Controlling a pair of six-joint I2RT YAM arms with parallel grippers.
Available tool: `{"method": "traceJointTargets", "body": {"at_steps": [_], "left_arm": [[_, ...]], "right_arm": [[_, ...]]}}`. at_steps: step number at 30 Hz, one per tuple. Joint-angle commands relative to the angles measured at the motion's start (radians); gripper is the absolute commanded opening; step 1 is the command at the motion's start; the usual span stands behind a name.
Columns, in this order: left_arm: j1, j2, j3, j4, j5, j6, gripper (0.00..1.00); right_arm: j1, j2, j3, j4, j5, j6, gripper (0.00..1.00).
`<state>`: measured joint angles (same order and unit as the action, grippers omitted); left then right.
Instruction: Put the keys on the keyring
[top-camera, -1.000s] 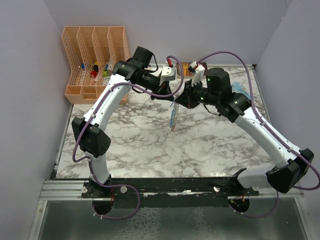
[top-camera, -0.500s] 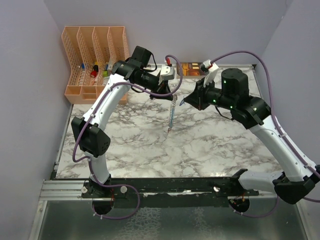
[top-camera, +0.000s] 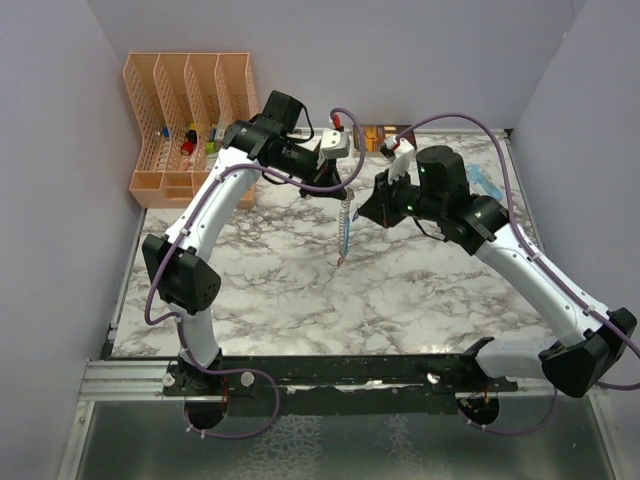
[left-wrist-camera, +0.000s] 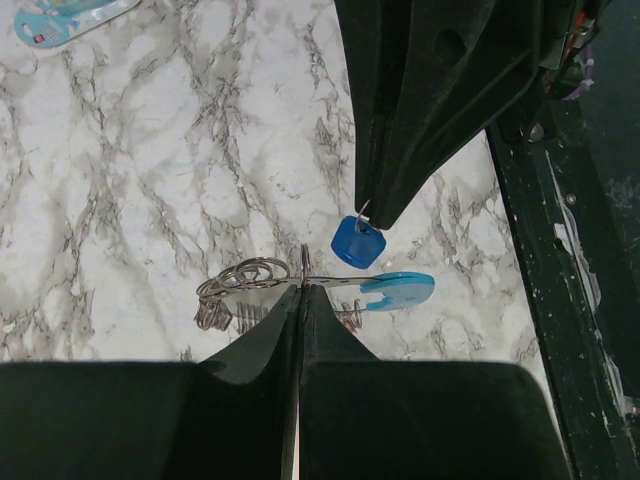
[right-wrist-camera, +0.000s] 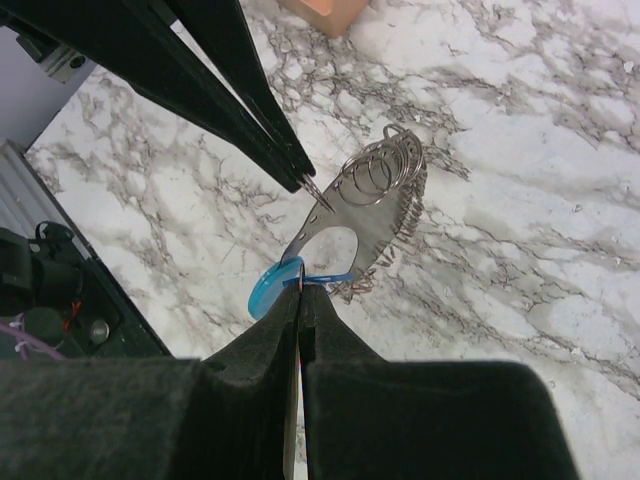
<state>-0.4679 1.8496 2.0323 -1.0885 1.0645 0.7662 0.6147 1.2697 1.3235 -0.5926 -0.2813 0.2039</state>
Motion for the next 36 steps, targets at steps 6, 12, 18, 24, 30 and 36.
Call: {"method": "traceJointTargets", "body": {"at_steps": [6,12,18,24,30,36], "left_arm": [[0.002,-0.035,0.009,0.046,0.040,-0.064,0.00],[-0.002,-0.041,-0.012,0.068,0.031,-0.096,0.00],[-0.003,-0.041,-0.024,0.092,0.018,-0.120,0.00],[-0.006,-0.039,-0.018,0.096,0.013,-0.128,0.00],[-0.006,-0.041,-0.018,0.099,-0.004,-0.130,0.00],[-0.006,-0.040,-0.015,0.101,-0.017,-0.133,0.00]], "right_arm": [[0.007,0.049,0.041,0.118,-0.002,-0.013,0.01],[0.008,0.068,0.061,0.139,0.001,-0.006,0.01],[0.012,0.079,0.096,0.137,0.004,0.005,0.01],[0.017,0.096,0.114,0.116,0.027,0.016,0.01],[0.022,0.115,0.129,0.086,0.028,0.025,0.01],[0.022,0.096,0.135,0.055,0.069,0.032,0.01]]}}
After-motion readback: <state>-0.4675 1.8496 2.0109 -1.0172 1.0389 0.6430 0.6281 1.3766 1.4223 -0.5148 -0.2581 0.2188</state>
